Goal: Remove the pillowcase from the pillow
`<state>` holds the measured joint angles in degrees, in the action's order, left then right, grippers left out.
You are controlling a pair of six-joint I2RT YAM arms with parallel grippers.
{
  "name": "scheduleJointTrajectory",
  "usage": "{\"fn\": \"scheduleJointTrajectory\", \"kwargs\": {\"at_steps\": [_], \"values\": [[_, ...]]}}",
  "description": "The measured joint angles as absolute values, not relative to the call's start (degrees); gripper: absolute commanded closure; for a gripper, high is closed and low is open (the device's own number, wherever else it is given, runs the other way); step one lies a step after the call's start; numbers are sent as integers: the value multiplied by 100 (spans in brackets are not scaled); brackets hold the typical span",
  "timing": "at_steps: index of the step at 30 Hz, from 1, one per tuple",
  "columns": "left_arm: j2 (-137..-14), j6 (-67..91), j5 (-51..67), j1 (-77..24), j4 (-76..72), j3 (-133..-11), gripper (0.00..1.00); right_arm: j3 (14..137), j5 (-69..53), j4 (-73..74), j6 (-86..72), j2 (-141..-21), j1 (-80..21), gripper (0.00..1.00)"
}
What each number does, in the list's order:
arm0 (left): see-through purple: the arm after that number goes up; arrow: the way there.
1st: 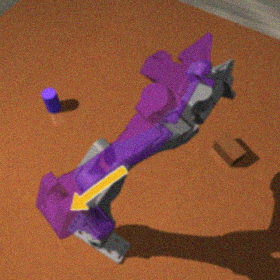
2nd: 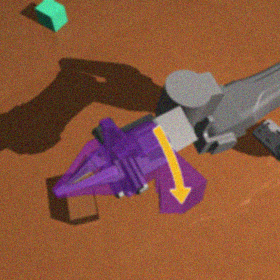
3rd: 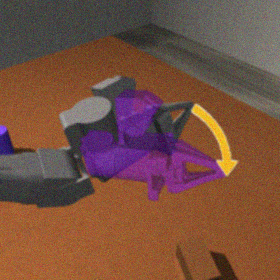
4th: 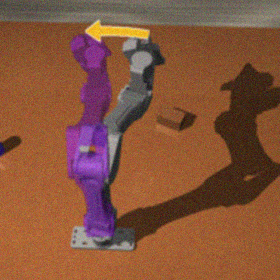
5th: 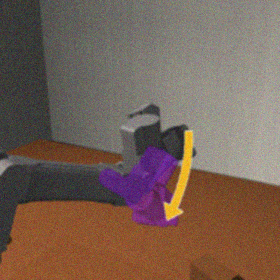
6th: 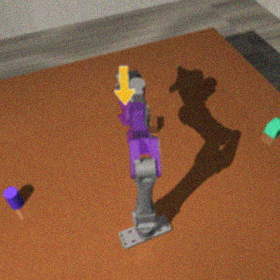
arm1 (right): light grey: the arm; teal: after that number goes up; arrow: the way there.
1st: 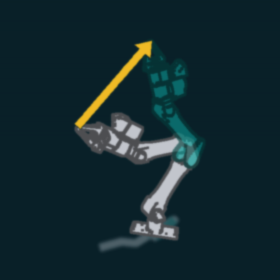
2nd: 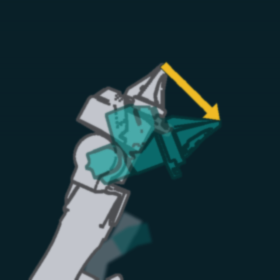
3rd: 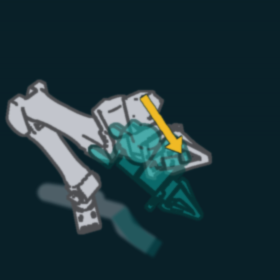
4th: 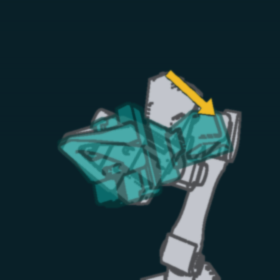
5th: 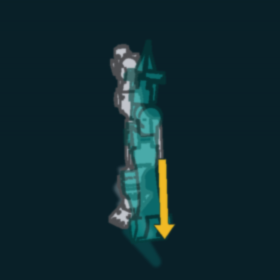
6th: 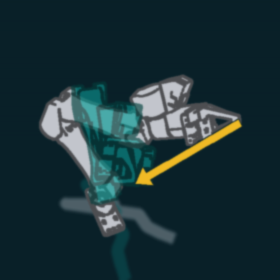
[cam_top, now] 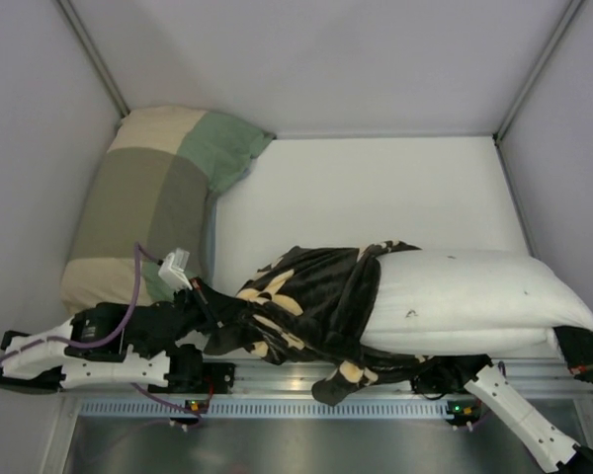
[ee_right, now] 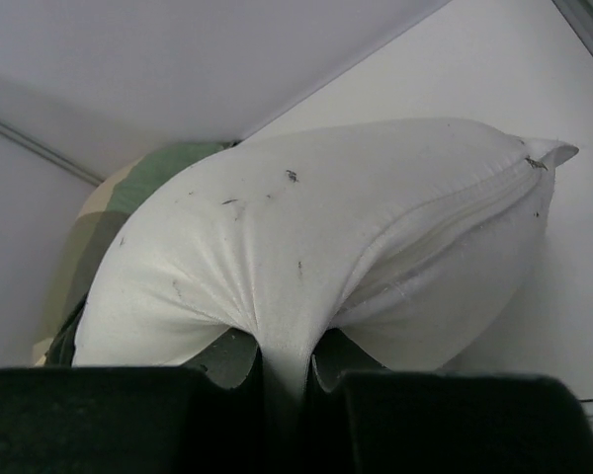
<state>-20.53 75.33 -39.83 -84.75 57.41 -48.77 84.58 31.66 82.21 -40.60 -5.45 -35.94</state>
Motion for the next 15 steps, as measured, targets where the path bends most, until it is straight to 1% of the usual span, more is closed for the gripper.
{"fn": "scheduleJointTrajectory", "kwargs": {"at_steps": [3, 6, 7, 8, 10, 11, 12, 13, 14, 15], "values": [[-2397, 7507, -3990, -8471, 5732, -4928, 100, 8425, 3334, 8333, -4206, -502, -3699, 100], [-3015, 7218, -4027, -8423, 5728, -5076, 100, 8138, 3452, 8202, -4274, -493, -3701, 100], [-3310, 7061, -4034, -8399, 5704, -5140, 98, 8005, 3492, 8147, -4276, -491, -3701, 100], [-3566, 6930, -4036, -8385, 5671, -5177, 84, 7802, 3529, 8034, -4283, -491, -3701, 100], [-4353, 6449, -4010, -8366, 5618, -5330, 42, 7391, 3597, 7793, -4287, -493, -3701, 100], [-4783, 6265, -3992, -8368, 5618, -5441, 24, 7190, 3634, 7688, -4283, -495, -3701, 100], [-5098, 6117, -3988, -8381, 5612, -5553, 18, 7083, 3656, 7636, -4274, -497, -3701, 100], [-5559, 5977, -4014, -8420, 5577, -5717, 14, 6997, 3688, 7588, -4259, -502, -3701, 100], [-5837, 5889, -4014, -8451, 5533, -5795, 2, 6980, 3712, 7572, -4252, -506, -3701, 100], [-6101, 5774, -4016, -8510, 5520, -5859, 1, 6987, 3754, 7564, -4226, -506, -3701, 100]]}}
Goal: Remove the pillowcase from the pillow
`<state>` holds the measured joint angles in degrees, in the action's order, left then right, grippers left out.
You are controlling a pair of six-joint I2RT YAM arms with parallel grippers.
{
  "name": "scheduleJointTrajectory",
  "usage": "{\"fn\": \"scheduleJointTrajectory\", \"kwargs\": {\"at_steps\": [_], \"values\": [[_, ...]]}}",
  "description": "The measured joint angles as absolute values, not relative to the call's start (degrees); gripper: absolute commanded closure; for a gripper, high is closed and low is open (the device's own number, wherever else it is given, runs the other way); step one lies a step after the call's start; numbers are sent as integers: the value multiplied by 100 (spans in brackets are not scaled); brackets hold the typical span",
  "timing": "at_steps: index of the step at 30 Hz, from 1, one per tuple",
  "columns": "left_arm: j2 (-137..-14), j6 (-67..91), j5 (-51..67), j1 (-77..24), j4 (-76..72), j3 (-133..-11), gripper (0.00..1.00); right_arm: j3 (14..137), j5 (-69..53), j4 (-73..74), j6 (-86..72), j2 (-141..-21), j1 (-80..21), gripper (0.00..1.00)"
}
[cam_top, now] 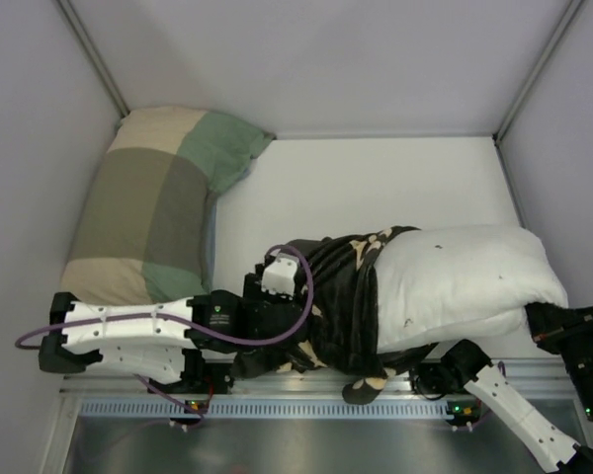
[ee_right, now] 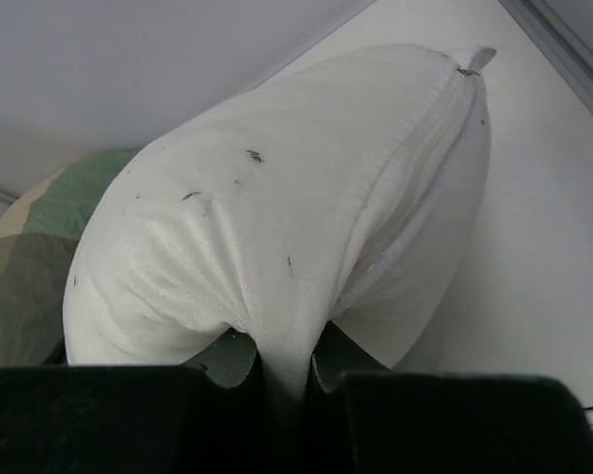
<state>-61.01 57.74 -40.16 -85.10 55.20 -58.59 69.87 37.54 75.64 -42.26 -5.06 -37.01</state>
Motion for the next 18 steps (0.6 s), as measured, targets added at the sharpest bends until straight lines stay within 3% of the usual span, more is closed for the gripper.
{"fn": "scheduleJointTrajectory", "kwargs": {"at_steps": [5, 18], "values": [[-6313, 5568, -4036, -8711, 5478, -5876, 1, 7500, 4049, 7732, -4051, -585, -3701, 100], [-5004, 5734, -3503, -8711, 5162, -4635, 3, 8005, 4862, 7846, -3841, -600, -3785, 100]]}}
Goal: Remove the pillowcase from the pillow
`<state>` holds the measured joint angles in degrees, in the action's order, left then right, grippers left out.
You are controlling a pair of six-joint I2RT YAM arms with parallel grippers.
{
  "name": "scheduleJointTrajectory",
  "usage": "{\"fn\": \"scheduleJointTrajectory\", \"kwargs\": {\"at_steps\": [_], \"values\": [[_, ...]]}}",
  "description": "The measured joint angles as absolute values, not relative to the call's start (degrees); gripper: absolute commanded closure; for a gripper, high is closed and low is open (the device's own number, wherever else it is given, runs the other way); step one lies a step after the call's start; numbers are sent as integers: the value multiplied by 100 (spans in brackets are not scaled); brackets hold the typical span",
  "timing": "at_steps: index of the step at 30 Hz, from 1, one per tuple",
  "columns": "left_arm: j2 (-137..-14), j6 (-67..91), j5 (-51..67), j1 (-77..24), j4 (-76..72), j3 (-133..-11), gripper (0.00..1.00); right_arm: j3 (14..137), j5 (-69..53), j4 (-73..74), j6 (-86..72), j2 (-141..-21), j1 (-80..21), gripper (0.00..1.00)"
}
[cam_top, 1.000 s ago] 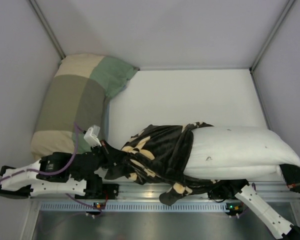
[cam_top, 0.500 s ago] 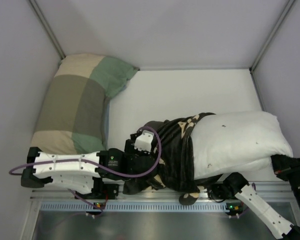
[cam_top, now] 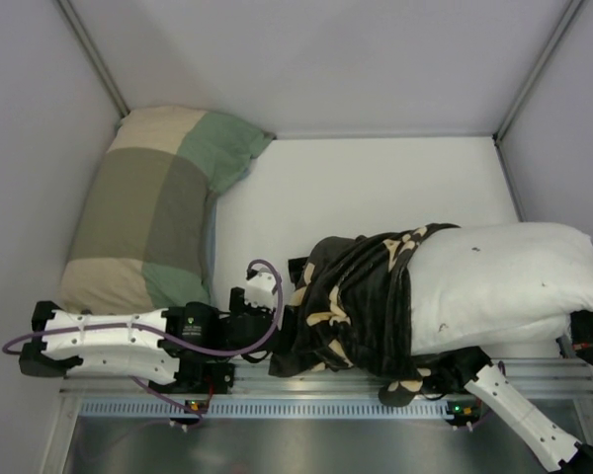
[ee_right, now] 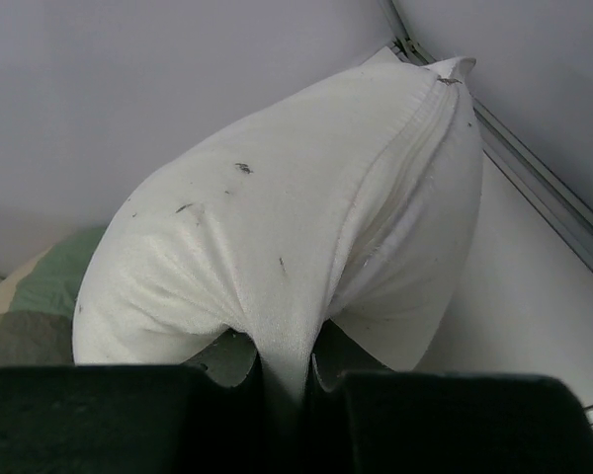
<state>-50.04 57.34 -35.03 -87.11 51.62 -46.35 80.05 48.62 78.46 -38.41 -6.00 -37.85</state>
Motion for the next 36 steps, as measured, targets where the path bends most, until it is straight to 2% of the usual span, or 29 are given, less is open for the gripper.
{"fn": "scheduleJointTrajectory", "kwargs": {"at_steps": [6, 12, 17, 18, 19, 21, 22, 24, 25, 29, 36], "values": [[-4941, 5645, -3070, -8709, 4495, -4010, 1, 8077, 4853, 7933, -3854, -600, -3795, 100], [-4958, 5207, -2276, -8709, 2915, -3199, 1, 8261, 4838, 8062, -3863, -600, -3813, 100], [-5686, 5024, -1896, -8705, 2088, -3120, 1, 8261, 4823, 8062, -3903, -602, -3813, 100], [-5863, 4984, -1811, -8705, 1962, -3120, 7, 8261, 4812, 8062, -3909, -600, -3813, 100], [-6012, 4963, -1715, -8705, 1844, -3120, 18, 8261, 4807, 8062, -3918, -600, -3813, 100], [-6219, 4932, -1540, -8705, 1601, -3120, 46, 8259, 4792, 8060, -3922, -600, -3813, 100], [-6276, 4908, -1459, -8705, 1498, -3120, 75, 8259, 4790, 8060, -3922, -600, -3813, 100], [-6294, 4847, -1409, -8705, 1420, -3151, 95, 8259, 4790, 8060, -3920, -600, -3813, 100], [-6267, 4834, -1428, -8702, 1466, -3197, 100, 8259, 4790, 8060, -3920, -600, -3813, 100], [-5734, 4952, -1758, -8705, 2261, -3524, 100, 8261, 4818, 8071, -3916, -600, -3813, 100], [-3361, 5701, -2869, -8705, 4097, -4167, 100, 8296, 4869, 8182, -3918, -600, -3833, 100]]}}
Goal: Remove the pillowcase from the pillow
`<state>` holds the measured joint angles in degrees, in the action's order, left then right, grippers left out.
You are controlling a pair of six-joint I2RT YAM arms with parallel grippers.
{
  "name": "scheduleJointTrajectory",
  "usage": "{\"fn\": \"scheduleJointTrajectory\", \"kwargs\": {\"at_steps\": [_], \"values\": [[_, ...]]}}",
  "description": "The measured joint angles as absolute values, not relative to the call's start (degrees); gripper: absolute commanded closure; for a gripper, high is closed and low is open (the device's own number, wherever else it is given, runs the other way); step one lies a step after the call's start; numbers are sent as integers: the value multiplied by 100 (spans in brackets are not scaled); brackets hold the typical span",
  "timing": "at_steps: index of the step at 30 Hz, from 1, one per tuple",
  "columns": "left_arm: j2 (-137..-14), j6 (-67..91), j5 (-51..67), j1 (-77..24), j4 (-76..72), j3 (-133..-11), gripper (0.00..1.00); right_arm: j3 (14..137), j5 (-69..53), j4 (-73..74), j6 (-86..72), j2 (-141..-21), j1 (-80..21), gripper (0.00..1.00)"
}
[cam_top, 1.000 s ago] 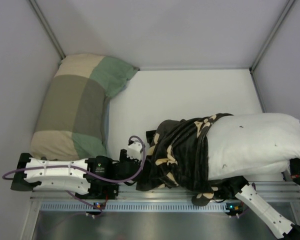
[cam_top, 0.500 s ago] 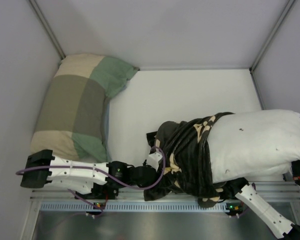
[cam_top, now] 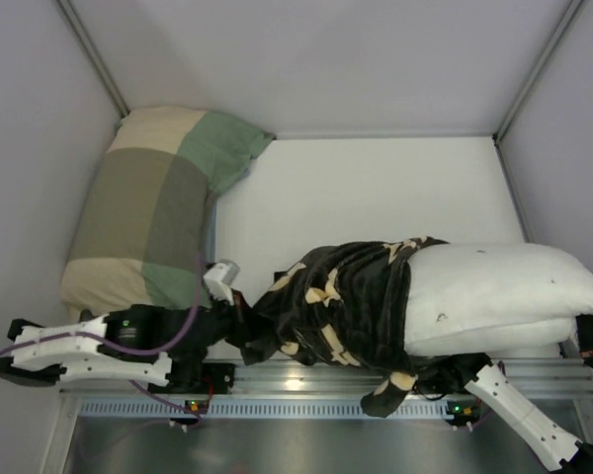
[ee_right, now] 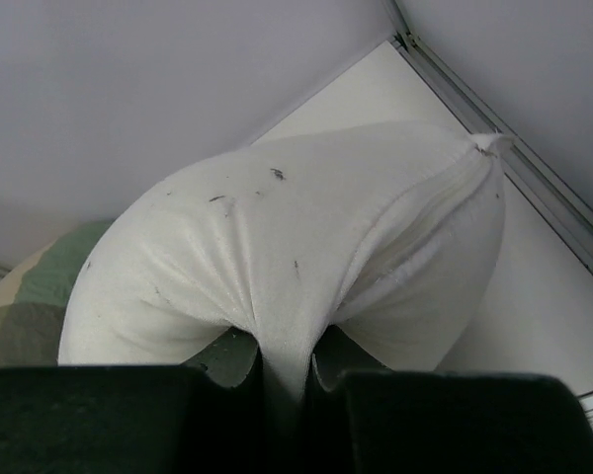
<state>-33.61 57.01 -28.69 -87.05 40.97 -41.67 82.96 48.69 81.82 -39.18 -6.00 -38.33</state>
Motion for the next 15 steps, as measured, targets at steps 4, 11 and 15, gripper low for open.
{"fn": "scheduleJointTrajectory", "kwargs": {"at_steps": [4, 11, 15], "values": [[-1706, 6171, -3479, -8726, 5116, -4624, 100, 8394, 4751, 8276, -3920, -596, -3924, 100], [-340, 6464, -4187, -8696, 6324, -5227, 100, 8989, 4995, 8333, -3894, -596, -4042, 100], [-552, 6475, -4252, -8477, 6753, -5570, 100, 9369, 5325, 8366, -3859, -576, -4117, 100]]}}
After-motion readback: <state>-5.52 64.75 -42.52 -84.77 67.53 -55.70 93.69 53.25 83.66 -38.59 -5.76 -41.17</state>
